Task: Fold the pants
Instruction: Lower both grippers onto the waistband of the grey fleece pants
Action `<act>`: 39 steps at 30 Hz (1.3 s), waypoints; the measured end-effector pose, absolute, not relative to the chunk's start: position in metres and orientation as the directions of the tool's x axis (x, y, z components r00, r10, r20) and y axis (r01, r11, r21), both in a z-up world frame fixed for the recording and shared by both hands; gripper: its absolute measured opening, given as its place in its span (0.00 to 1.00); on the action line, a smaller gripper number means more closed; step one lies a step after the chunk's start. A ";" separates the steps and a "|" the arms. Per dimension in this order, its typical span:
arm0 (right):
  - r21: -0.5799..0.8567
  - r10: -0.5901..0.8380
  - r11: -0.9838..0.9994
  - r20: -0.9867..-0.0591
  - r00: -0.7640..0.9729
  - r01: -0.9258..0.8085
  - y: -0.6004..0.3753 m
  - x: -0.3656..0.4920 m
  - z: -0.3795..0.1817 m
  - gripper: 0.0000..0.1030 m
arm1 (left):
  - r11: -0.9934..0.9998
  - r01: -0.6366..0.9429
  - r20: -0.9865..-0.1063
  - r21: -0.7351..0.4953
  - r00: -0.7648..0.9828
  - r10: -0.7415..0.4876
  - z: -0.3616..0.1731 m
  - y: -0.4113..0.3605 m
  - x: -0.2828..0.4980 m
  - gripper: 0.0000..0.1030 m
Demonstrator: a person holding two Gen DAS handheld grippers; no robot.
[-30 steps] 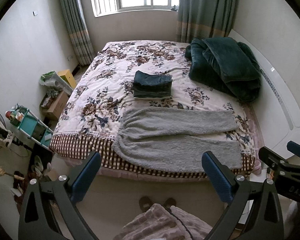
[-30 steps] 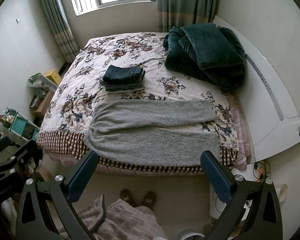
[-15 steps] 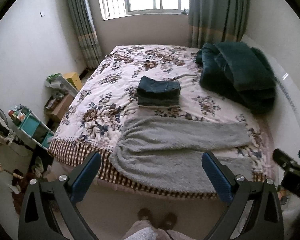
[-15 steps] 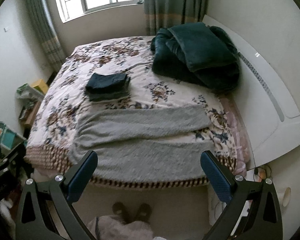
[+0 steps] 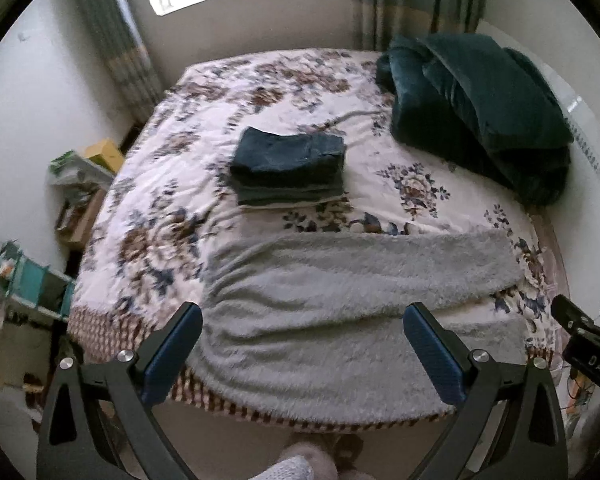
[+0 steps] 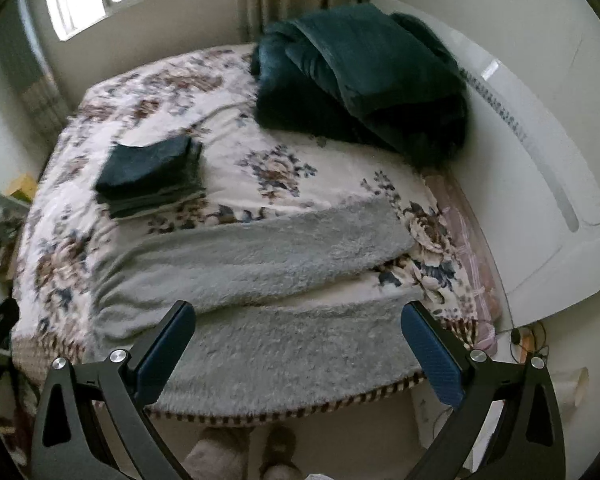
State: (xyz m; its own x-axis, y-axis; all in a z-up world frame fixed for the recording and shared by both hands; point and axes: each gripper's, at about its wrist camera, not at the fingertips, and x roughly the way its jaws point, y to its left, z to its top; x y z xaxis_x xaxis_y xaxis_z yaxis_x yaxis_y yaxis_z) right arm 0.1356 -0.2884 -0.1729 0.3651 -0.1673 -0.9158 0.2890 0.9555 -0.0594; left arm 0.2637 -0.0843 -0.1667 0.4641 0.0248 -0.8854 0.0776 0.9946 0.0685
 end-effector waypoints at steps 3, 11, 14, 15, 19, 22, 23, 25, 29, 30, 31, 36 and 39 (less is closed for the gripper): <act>-0.083 -0.196 0.951 -0.906 0.375 0.297 -0.294 0.182 -0.212 1.00 | 0.987 0.133 -0.897 0.093 0.441 0.025 -0.197 -0.095 0.309 1.00; -0.255 -0.283 0.957 -0.920 0.271 0.137 -0.309 0.298 -0.357 1.00 | 0.940 0.248 -0.908 0.233 0.402 0.119 -0.319 -0.124 0.420 1.00; -0.305 -0.308 0.951 -0.930 0.203 0.047 -0.317 0.339 -0.422 1.00 | 0.910 0.310 -0.923 0.275 0.349 0.160 -0.382 -0.138 0.453 1.00; -0.311 -0.309 0.950 -0.936 0.172 0.012 -0.321 0.357 -0.449 1.00 | 0.902 0.328 -0.928 0.282 0.332 0.169 -0.397 -0.143 0.460 1.00; -0.337 -0.330 0.928 -0.942 0.066 -0.161 -0.326 0.404 -0.539 1.00 | 0.846 0.422 -0.938 0.328 0.254 0.237 -0.486 -0.164 0.490 1.00; -0.356 -0.370 0.879 -0.929 0.015 -0.317 -0.327 0.424 -0.593 1.00 | 0.807 0.474 -0.935 0.353 0.207 0.287 -0.533 -0.174 0.507 1.00; -0.371 -0.401 0.848 -0.916 0.000 -0.378 -0.327 0.432 -0.613 1.00 | 0.796 0.486 -0.932 0.362 0.204 0.299 -0.547 -0.177 0.513 1.00; -0.389 -0.453 0.788 -0.891 -0.023 -0.477 -0.332 0.440 -0.643 1.00 | 0.777 0.516 -0.933 0.361 0.190 0.307 -0.568 -0.181 0.522 1.00; -0.372 -0.523 0.708 -0.848 -0.091 -0.601 -0.348 0.451 -0.687 1.00 | 0.770 0.547 -0.942 0.329 0.134 0.308 -0.595 -0.183 0.534 1.00; -0.354 -0.525 0.702 -0.843 -0.114 -0.617 -0.353 0.453 -0.695 1.00 | 0.764 0.557 -0.943 0.324 0.129 0.306 -0.600 -0.184 0.536 1.00; -0.330 -0.522 0.702 -0.842 -0.140 -0.630 -0.357 0.455 -0.702 1.00 | 0.755 0.568 -0.942 0.326 0.129 0.309 -0.603 -0.185 0.537 1.00; -0.242 -0.477 0.745 -0.845 -0.242 -0.622 -0.375 0.466 -0.724 1.00 | 0.759 0.583 -0.953 0.289 0.096 0.289 -0.610 -0.186 0.545 1.00; -0.225 -0.449 0.750 -0.863 -0.230 -0.622 -0.379 0.465 -0.720 0.96 | 0.793 0.572 -0.974 0.211 0.053 0.221 -0.610 -0.183 0.548 0.75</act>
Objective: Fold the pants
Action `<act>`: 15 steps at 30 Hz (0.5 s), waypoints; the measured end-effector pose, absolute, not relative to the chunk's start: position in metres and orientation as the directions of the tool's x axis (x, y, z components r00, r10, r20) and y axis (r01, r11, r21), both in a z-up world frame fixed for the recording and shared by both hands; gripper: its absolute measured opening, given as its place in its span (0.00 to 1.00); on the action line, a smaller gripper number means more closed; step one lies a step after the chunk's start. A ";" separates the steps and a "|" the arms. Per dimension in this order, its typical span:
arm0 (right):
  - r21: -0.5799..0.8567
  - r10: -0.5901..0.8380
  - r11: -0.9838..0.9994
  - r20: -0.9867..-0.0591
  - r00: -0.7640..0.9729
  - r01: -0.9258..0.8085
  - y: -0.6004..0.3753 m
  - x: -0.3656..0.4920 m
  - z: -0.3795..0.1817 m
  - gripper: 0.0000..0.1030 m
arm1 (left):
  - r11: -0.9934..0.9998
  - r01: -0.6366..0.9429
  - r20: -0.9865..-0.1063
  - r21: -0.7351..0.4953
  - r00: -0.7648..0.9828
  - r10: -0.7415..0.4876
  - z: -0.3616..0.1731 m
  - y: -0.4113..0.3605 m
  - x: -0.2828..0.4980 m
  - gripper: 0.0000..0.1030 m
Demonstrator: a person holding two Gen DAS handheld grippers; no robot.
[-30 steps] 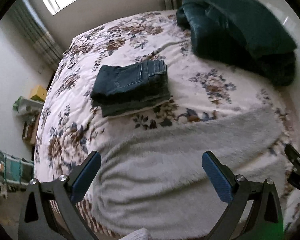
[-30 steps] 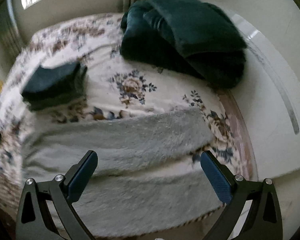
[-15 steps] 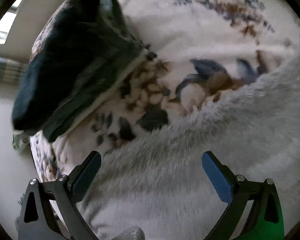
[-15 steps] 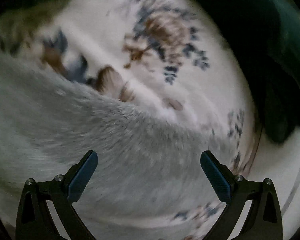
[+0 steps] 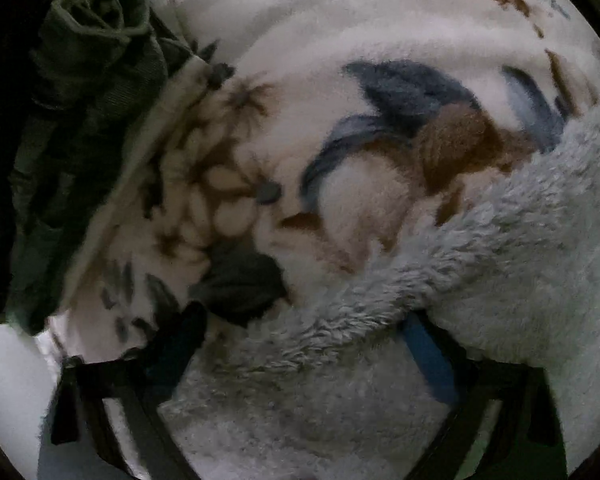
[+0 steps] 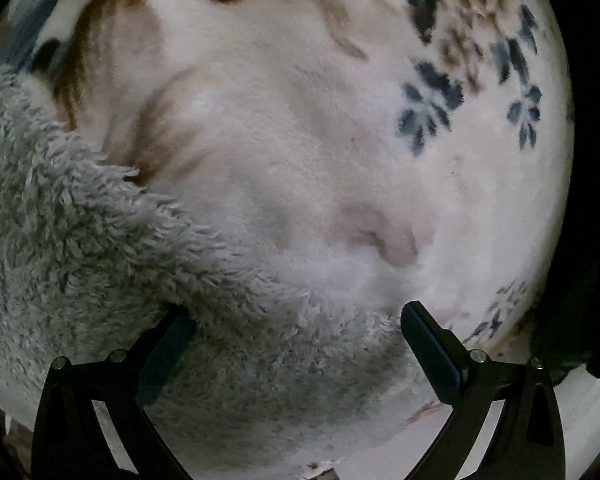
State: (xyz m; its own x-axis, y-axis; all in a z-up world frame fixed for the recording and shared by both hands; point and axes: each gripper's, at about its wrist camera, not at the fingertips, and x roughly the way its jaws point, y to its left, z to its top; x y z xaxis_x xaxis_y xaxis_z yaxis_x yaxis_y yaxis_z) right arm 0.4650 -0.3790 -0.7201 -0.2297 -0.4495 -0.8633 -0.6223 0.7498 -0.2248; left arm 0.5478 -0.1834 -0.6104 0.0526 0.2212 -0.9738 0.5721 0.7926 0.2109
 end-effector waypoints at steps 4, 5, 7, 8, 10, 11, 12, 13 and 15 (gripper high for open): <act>-0.142 -0.336 0.819 -0.905 -0.263 -0.556 -0.380 0.468 -0.715 0.44 | 0.807 0.578 -0.992 0.119 0.035 0.121 -0.595 -0.191 0.542 0.10; -0.135 -0.308 0.846 -0.913 -0.266 -0.516 -0.384 0.469 -0.711 0.37 | 0.807 0.577 -0.991 0.128 0.053 0.120 -0.592 -0.193 0.540 0.07; -0.146 -0.291 0.865 -0.925 -0.243 -0.479 -0.388 0.471 -0.704 0.14 | 0.809 0.567 -0.988 0.157 0.100 0.121 -0.581 -0.194 0.534 0.06; -0.153 -0.283 0.873 -0.932 -0.225 -0.464 -0.390 0.470 -0.698 0.13 | 0.815 0.556 -0.986 0.162 0.117 0.116 -0.576 -0.194 0.532 0.05; -0.172 -0.276 0.887 -0.942 -0.193 -0.428 -0.396 0.469 -0.688 0.10 | 0.838 0.521 -0.985 0.162 0.141 0.102 -0.563 -0.188 0.528 0.04; -0.181 -0.270 0.893 -0.948 -0.169 -0.412 -0.400 0.467 -0.679 0.10 | 0.849 0.503 -0.983 0.161 0.156 0.094 -0.553 -0.183 0.525 0.04; -0.197 -0.273 0.897 -0.951 -0.147 -0.397 -0.404 0.466 -0.671 0.09 | 0.857 0.490 -0.982 0.160 0.169 0.086 -0.541 -0.179 0.521 0.04; -0.203 -0.270 0.902 -0.954 -0.132 -0.381 -0.405 0.464 -0.665 0.09 | 0.867 0.474 -0.981 0.153 0.182 0.074 -0.530 -0.175 0.517 0.04; -0.204 -0.248 0.922 -0.964 -0.096 -0.329 -0.413 0.460 -0.646 0.09 | 0.881 0.448 -0.978 0.149 0.201 0.063 -0.512 -0.171 0.510 0.04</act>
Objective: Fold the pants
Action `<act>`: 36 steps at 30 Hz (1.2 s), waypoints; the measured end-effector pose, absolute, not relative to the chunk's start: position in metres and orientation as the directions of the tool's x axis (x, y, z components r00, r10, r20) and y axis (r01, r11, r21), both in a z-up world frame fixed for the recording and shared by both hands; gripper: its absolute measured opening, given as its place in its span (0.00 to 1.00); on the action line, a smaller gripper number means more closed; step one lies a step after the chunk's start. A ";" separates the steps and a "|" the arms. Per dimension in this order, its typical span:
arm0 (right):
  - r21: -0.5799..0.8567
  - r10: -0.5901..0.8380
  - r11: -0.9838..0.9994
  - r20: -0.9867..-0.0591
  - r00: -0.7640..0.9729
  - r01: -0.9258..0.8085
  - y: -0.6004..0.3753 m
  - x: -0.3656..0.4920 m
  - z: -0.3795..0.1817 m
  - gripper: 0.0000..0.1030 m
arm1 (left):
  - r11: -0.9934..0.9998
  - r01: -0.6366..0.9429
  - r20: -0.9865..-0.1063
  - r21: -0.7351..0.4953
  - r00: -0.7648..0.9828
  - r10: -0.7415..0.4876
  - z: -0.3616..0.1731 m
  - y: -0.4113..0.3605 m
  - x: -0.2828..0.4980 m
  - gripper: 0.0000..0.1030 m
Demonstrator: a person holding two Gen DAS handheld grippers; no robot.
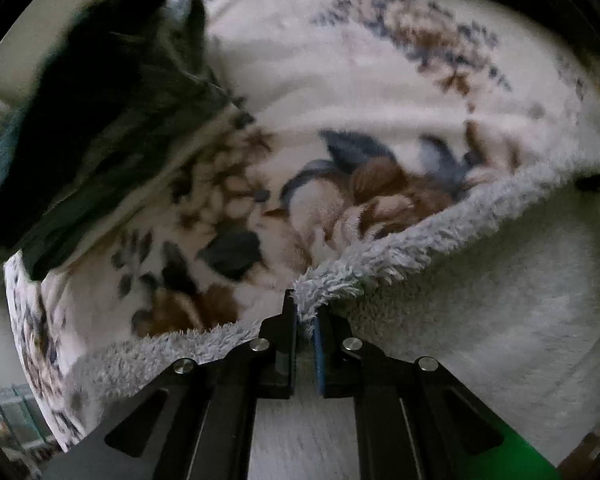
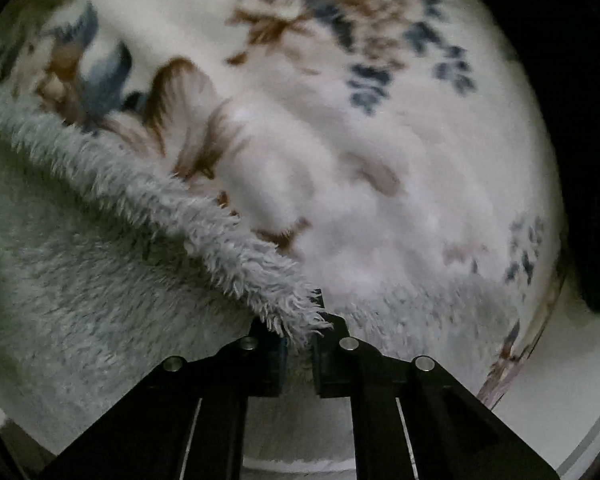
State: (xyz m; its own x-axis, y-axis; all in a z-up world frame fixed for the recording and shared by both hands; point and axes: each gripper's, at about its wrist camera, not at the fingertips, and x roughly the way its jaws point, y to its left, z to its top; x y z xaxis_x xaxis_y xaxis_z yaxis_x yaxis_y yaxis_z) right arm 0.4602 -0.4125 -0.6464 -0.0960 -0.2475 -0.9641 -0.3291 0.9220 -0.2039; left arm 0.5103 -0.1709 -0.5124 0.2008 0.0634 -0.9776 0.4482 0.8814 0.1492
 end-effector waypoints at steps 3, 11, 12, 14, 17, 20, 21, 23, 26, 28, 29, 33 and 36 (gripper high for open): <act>-0.198 -0.214 0.952 -0.976 -0.044 -0.235 -0.425 0.448 -0.616 0.09 | 0.910 0.394 -0.970 0.130 0.241 0.034 -0.485 -0.166 0.490 0.04; -0.170 -0.159 0.977 -0.983 0.089 -0.127 -0.427 0.318 -0.541 0.08 | 0.971 0.240 -0.968 0.020 0.249 -0.042 -0.436 -0.146 0.384 0.04; -0.170 -0.159 0.978 -0.983 0.091 -0.122 -0.426 0.292 -0.535 0.08 | 0.975 0.222 -0.971 0.004 0.235 -0.049 -0.434 -0.146 0.369 0.04; -0.170 -0.160 0.979 -0.983 0.093 -0.109 -0.414 0.253 -0.528 0.08 | 0.984 0.174 -0.979 -0.029 0.195 -0.063 -0.435 -0.141 0.332 0.04; -0.147 -0.144 0.987 -0.988 0.052 -0.069 -0.410 0.197 -0.531 0.08 | 0.992 0.116 -0.988 -0.041 0.142 -0.057 -0.443 -0.138 0.282 0.04; -0.149 -0.149 0.987 -0.989 0.004 -0.064 -0.409 0.151 -0.547 0.09 | 0.997 0.040 -0.997 -0.060 0.046 -0.061 -0.468 -0.133 0.238 0.04; -0.157 -0.157 0.985 -0.988 -0.003 -0.073 -0.408 0.140 -0.553 0.09 | 0.997 0.028 -0.998 -0.065 0.012 -0.066 -0.480 -0.133 0.226 0.04; -0.169 -0.172 0.981 -0.985 -0.026 -0.090 -0.405 0.119 -0.571 0.09 | 0.998 0.028 -0.997 -0.058 -0.043 -0.057 -0.506 -0.133 0.209 0.04; -0.151 -0.159 0.983 -0.985 -0.073 -0.105 -0.404 0.100 -0.599 0.09 | 0.998 0.055 -0.992 -0.033 -0.122 -0.026 -0.552 -0.136 0.197 0.04; -0.132 -0.145 0.985 -0.982 -0.123 -0.111 -0.402 0.093 -0.617 0.13 | 0.999 0.042 -0.987 -0.026 -0.160 -0.019 -0.575 -0.131 0.201 0.09; -0.119 -0.136 0.987 -0.977 -0.163 -0.111 -0.401 0.091 -0.626 0.15 | 0.999 0.037 -0.985 -0.030 -0.171 -0.023 -0.577 -0.130 0.205 0.10; 0.025 0.016 0.999 -0.978 -0.207 -0.040 -0.403 0.086 -0.619 0.78 | 0.998 0.019 -0.988 -0.056 -0.147 -0.053 -0.553 -0.124 0.216 0.34; 0.110 0.122 0.991 -0.979 -0.161 0.081 -0.416 0.082 -0.589 0.82 | 0.998 0.048 -0.992 -0.043 -0.122 -0.037 -0.534 -0.123 0.214 0.80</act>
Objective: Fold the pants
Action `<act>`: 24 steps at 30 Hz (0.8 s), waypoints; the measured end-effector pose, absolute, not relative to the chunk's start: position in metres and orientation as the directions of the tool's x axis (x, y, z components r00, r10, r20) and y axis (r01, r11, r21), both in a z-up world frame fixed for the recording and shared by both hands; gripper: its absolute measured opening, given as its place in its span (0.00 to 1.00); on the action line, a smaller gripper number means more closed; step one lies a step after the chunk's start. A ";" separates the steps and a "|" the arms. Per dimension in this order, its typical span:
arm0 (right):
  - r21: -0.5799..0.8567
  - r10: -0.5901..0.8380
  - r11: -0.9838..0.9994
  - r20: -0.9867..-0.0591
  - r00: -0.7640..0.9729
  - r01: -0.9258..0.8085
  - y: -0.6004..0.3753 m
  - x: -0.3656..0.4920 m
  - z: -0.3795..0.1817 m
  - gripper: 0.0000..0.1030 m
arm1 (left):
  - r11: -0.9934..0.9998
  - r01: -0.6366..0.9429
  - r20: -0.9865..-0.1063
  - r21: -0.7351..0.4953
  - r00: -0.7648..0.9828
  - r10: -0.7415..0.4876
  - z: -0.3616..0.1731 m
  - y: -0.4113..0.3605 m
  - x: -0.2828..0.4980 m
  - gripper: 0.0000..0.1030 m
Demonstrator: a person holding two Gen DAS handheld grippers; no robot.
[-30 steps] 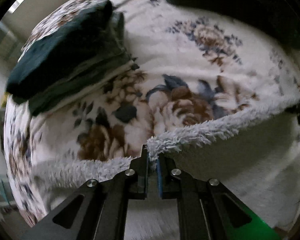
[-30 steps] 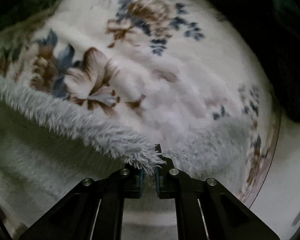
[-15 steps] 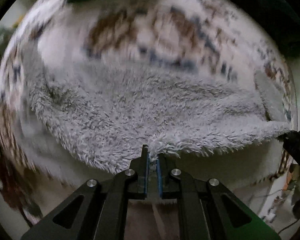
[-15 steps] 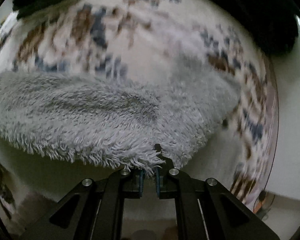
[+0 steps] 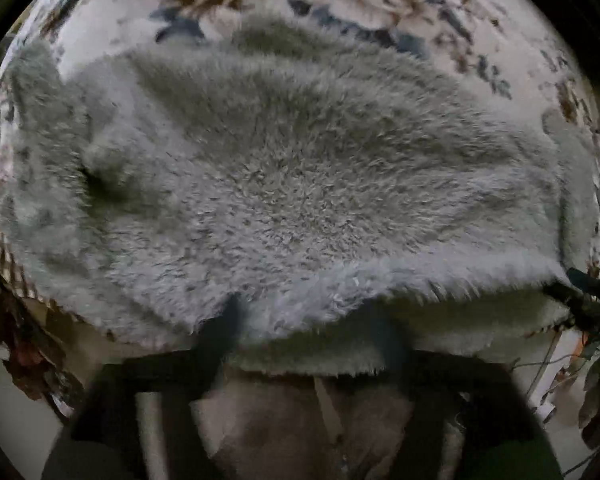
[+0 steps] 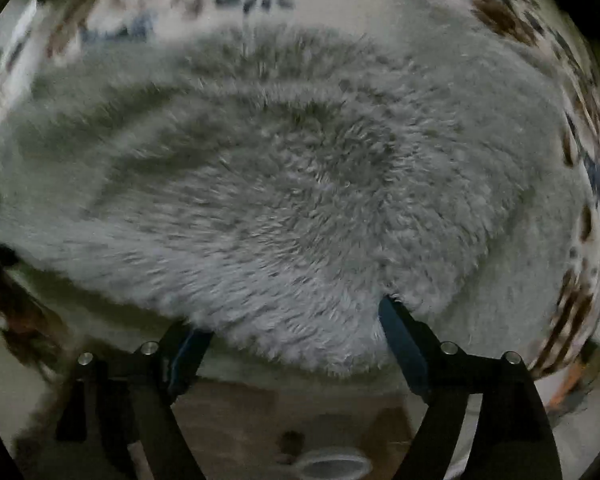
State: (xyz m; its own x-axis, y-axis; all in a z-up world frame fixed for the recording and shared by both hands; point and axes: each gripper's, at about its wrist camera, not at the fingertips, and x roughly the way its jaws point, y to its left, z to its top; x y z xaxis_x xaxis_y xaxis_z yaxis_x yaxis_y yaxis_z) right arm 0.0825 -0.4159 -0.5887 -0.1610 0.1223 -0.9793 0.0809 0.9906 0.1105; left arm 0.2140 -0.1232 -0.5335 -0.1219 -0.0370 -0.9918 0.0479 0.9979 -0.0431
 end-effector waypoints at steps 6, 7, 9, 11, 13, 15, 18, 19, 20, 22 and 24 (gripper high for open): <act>0.065 0.067 0.945 -0.998 0.006 0.321 -0.468 0.120 -0.549 0.82 | 0.994 0.074 -0.997 0.083 -0.002 0.083 -0.510 -0.132 0.219 0.82; 0.043 0.043 0.943 -0.999 0.008 0.330 -0.475 0.135 -0.552 0.82 | 0.992 0.084 -0.995 0.096 0.013 0.095 -0.515 -0.138 0.223 0.82; -0.004 -0.009 0.935 -1.000 0.015 0.355 -0.484 0.166 -0.571 0.82 | 0.989 0.103 -0.994 0.109 0.017 0.108 -0.524 -0.158 0.246 0.82; -0.037 -0.036 0.934 -0.999 -0.012 0.355 -0.488 0.198 -0.593 0.82 | 0.984 0.130 -0.992 0.125 0.027 0.123 -0.533 -0.172 0.261 0.82; -0.081 -0.064 0.936 -0.996 -0.060 0.342 -0.495 0.214 -0.615 0.78 | 0.978 0.164 -0.992 0.128 0.028 0.125 -0.545 -0.188 0.275 0.82; -0.145 -0.126 0.909 -0.989 -0.073 0.391 -0.504 0.205 -0.618 0.30 | 0.976 0.189 -0.994 0.111 0.024 0.109 -0.545 -0.193 0.282 0.82; -0.072 -0.099 0.814 -0.995 0.016 0.576 -0.536 0.162 -0.588 0.13 | 0.975 0.202 -0.995 0.088 0.056 0.078 -0.529 -0.198 0.286 0.82; -0.048 -0.096 0.769 -0.994 0.042 0.637 -0.550 0.141 -0.576 0.12 | 0.975 0.205 -0.995 0.085 0.059 0.074 -0.527 -0.198 0.287 0.82; -0.035 -0.103 0.719 -0.993 0.056 0.694 -0.564 0.118 -0.564 0.12 | 0.976 0.203 -0.996 0.078 0.057 0.067 -0.525 -0.198 0.286 0.82; 0.002 -0.093 0.592 -0.993 0.071 0.806 -0.593 0.066 -0.548 0.12 | 0.978 0.199 -0.998 0.062 0.043 0.054 -0.525 -0.199 0.284 0.82; 0.051 -0.039 0.470 -0.996 0.079 0.881 -0.617 0.019 -0.547 0.11 | 0.977 0.205 -0.999 0.052 0.025 0.048 -0.526 -0.204 0.279 0.82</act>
State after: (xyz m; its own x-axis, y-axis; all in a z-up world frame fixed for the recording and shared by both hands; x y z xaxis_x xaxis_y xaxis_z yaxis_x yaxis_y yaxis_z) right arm 0.0186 -0.6166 -0.5473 0.0787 -0.0392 -0.9961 0.8814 0.4696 0.0511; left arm 0.2787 -0.2035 -0.5258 0.0252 0.0481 -0.9985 0.2052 0.9773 0.0522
